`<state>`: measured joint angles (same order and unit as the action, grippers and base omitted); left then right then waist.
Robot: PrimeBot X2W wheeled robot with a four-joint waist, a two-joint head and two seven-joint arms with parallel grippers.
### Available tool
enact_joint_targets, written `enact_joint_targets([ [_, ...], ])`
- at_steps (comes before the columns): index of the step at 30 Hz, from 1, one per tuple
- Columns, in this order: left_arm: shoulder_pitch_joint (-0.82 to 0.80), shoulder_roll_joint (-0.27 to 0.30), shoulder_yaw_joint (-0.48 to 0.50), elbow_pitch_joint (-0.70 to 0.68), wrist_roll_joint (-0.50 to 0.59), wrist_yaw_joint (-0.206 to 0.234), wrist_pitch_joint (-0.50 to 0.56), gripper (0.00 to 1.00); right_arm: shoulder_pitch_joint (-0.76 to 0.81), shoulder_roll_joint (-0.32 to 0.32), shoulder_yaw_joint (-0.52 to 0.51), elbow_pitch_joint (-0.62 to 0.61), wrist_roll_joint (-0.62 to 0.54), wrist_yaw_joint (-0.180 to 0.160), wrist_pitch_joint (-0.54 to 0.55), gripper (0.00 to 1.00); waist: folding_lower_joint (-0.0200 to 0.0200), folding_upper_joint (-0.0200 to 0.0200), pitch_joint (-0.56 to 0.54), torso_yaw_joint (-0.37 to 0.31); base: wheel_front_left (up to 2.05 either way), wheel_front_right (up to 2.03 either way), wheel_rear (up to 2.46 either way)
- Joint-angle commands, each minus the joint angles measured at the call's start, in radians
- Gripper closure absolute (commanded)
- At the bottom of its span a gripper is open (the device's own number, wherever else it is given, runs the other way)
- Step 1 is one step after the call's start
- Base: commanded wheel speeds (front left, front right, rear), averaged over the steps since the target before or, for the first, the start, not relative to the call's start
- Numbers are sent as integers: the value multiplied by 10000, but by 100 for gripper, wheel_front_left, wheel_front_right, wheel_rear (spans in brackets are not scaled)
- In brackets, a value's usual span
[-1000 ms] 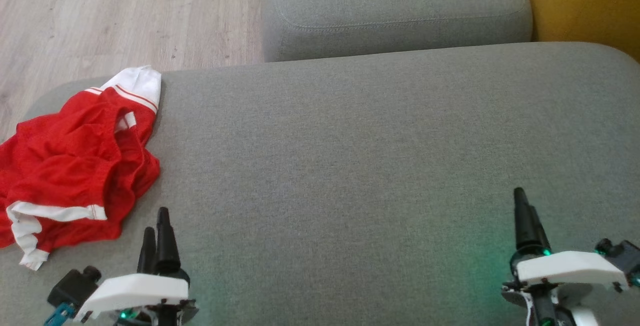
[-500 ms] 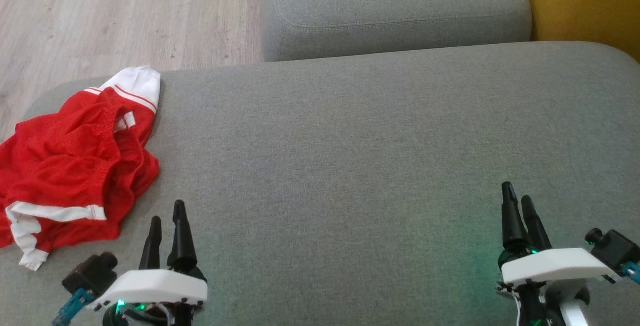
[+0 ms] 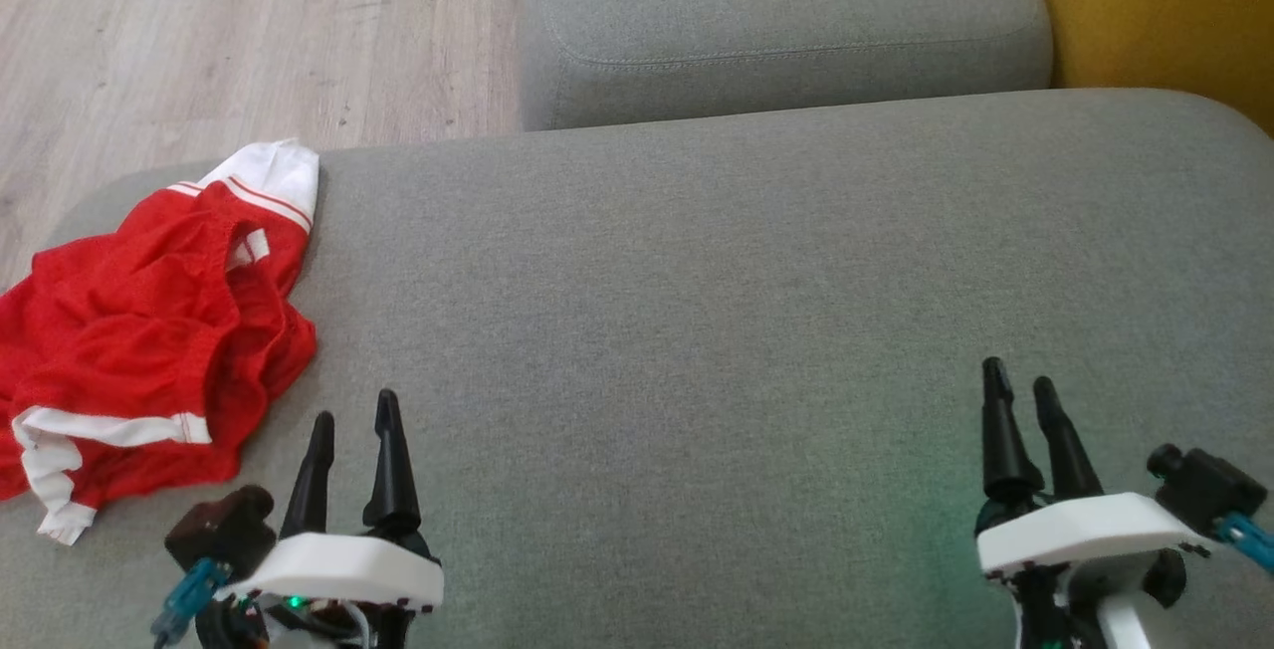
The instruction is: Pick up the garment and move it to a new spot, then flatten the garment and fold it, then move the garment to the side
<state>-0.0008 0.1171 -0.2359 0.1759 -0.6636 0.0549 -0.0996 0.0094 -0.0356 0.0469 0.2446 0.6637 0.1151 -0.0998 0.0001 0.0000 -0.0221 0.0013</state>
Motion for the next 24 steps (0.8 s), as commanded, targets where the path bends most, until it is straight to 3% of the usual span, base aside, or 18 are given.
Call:
enact_joint_targets([
  [1,-571,175,67,-452,395,138,-175,0,-377,-104,301,-390,-504,90,-184,0,0,0,-1,-21,0,0,0],
  [13,-592,395,-197,-433,1787,584,-532,0,-413,-115,498,-482,-2298,106,-538,0,0,0,-18,-44,0,0,0],
  [24,-572,444,-408,-354,2927,583,-828,0,-378,-123,580,-394,-3684,119,-832,0,-1,0,-66,6,0,0,0],
])
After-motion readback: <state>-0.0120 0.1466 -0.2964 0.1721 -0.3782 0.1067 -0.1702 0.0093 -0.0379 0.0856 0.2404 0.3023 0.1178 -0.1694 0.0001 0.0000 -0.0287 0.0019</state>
